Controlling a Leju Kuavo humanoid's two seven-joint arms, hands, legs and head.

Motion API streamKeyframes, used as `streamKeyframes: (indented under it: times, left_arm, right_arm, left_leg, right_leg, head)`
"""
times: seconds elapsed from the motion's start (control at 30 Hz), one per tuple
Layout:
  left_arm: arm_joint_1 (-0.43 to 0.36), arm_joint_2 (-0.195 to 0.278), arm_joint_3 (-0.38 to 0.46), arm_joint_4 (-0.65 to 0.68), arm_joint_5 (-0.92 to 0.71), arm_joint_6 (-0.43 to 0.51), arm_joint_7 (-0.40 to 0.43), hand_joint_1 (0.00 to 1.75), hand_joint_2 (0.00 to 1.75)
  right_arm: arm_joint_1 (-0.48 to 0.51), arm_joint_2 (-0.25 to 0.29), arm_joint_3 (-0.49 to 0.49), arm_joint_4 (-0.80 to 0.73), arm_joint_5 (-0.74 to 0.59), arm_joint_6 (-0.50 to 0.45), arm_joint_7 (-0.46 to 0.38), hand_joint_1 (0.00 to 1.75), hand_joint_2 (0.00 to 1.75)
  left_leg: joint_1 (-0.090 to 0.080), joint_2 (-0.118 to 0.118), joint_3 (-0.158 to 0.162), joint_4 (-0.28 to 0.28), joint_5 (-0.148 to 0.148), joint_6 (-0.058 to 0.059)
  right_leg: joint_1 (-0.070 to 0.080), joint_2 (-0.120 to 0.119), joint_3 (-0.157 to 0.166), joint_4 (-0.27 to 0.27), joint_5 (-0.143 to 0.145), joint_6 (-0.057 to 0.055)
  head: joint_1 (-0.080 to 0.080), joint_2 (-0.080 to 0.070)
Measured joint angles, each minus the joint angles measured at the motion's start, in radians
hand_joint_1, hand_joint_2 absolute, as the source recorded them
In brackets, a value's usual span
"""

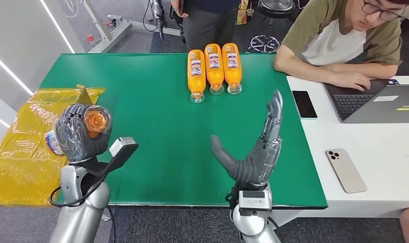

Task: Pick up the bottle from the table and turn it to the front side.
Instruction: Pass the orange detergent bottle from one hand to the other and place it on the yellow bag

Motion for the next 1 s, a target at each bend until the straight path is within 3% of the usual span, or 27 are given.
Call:
streamKeyframes:
  times: [0.23,0.37,0.67,0.87,1.0]
  left_arm:
    - [-0.298,0.09,0.005,0.399,-0.159,-0.072,0.105,1.75,1.75]
    - [-0.4,0.119,-0.017,0.541,-0.21,-0.14,0.146,1.75,1.75]
    - [-0.464,0.141,-0.052,0.661,-0.235,-0.175,0.182,1.75,1.75]
    - [-0.495,0.165,-0.189,0.718,-0.237,-0.327,0.231,1.75,1.75]
    - [-0.492,0.169,-0.271,0.748,-0.23,-0.375,0.249,1.75,1.75]
  right_arm:
    - [0.032,0.002,-0.041,-0.099,0.0,0.0,0.0,0.0,1.75]
    - [0.033,0.002,-0.048,-0.111,-0.015,0.0,0.0,0.0,1.75]
    - [0.033,0.003,-0.051,-0.111,-0.019,0.0,0.0,0.0,1.75]
    - [0.033,0.004,-0.052,-0.119,-0.008,0.0,0.001,0.0,1.75]
    - [0.034,0.005,-0.052,-0.135,0.01,0.0,0.024,0.0,1.75]
  left_leg:
    - [0.0,0.001,0.0,0.0,0.004,-0.003]
    - [0.0,0.003,0.0,0.0,0.004,-0.003]
    - [0.0,0.003,0.0,-0.001,0.004,-0.003]
    - [0.0,0.002,-0.001,-0.001,0.004,-0.003]
    - [0.0,0.002,-0.001,-0.001,0.004,-0.003]
  right_leg:
    - [0.0,0.002,-0.001,0.001,0.004,-0.003]
    - [0.0,0.003,-0.001,0.001,0.005,-0.003]
    - [0.0,0.003,-0.002,0.001,0.004,-0.003]
    - [0.0,0.003,-0.002,0.001,0.004,-0.003]
    - [0.0,0.003,-0.002,0.001,0.004,-0.003]
  head:
    - [0.0,0.0]
    - [0.0,0.0]
    - [0.0,0.0]
    - [0.0,0.0]
    - [0.0,0.0]
